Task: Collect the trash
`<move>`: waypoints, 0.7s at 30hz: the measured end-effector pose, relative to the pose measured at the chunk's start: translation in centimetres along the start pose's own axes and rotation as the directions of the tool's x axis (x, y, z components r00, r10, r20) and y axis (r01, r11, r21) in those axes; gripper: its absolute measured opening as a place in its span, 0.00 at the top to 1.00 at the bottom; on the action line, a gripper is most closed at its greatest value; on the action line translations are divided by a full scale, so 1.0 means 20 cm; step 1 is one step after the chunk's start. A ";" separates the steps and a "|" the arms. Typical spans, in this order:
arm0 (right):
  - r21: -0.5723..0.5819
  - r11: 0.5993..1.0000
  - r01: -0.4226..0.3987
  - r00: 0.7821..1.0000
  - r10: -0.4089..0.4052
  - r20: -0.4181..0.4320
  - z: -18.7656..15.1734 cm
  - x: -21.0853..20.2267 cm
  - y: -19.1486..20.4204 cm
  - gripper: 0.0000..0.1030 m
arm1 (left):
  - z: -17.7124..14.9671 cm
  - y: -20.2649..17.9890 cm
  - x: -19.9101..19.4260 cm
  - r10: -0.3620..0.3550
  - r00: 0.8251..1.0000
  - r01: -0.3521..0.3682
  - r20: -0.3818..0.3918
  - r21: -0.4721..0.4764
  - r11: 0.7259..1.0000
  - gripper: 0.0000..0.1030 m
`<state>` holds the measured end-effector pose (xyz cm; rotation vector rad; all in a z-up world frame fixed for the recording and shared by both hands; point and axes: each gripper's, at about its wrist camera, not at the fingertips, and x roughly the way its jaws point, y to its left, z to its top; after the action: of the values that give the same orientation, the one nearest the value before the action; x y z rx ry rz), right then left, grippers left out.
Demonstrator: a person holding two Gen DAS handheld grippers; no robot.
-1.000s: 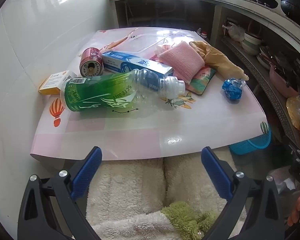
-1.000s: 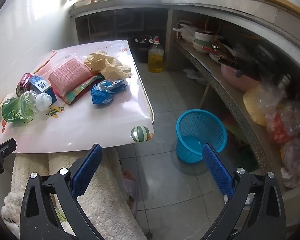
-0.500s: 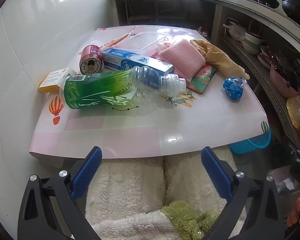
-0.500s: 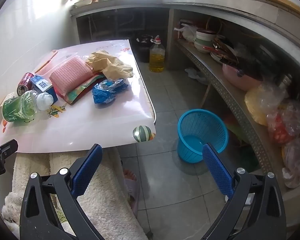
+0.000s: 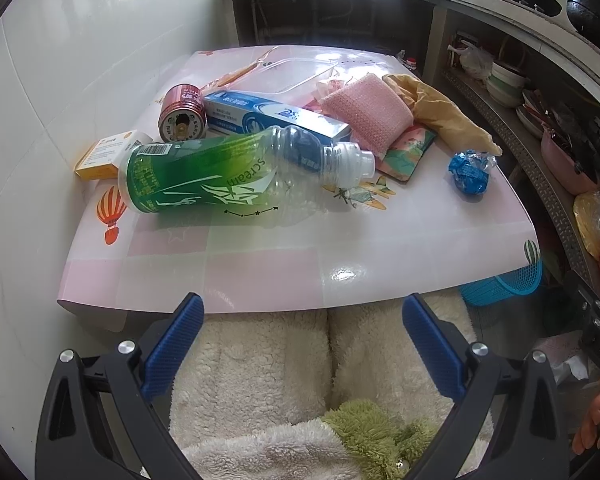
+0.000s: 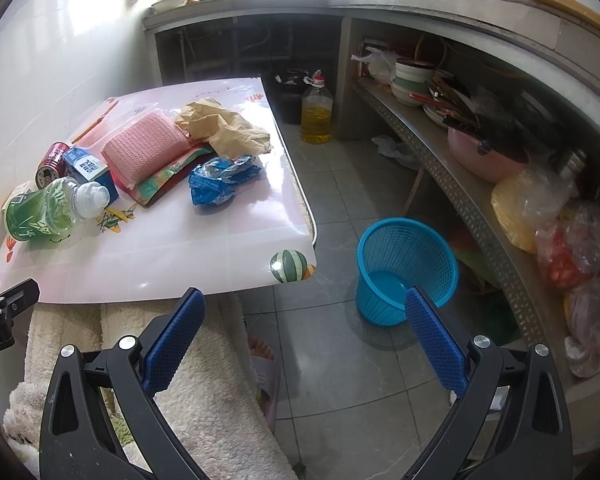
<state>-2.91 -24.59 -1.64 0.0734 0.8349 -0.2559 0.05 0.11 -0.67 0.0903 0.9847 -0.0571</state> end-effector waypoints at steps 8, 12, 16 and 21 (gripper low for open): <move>-0.001 1.000 0.000 1.000 0.000 0.001 0.00 0.00 0.00 0.07 | 0.00 0.01 0.00 -0.001 1.000 0.001 -0.002 -0.001 1.000 0.05; -0.002 1.000 -0.001 1.000 0.001 0.001 0.00 0.00 0.01 0.07 | 0.01 0.01 0.00 -0.002 1.000 0.002 -0.001 0.000 1.000 0.05; -0.003 1.000 -0.001 1.000 0.001 0.001 0.00 0.00 0.01 0.07 | 0.01 0.01 0.00 -0.002 1.000 0.002 -0.003 0.000 1.000 0.05; -0.002 1.000 -0.001 1.000 0.001 0.001 0.00 0.00 0.01 0.07 | 0.00 0.01 0.01 0.000 1.000 0.000 -0.004 0.000 1.000 0.05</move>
<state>-2.85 -24.41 -1.72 0.0718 0.8339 -0.2538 0.10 0.31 -0.83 0.0902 0.9882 -0.0567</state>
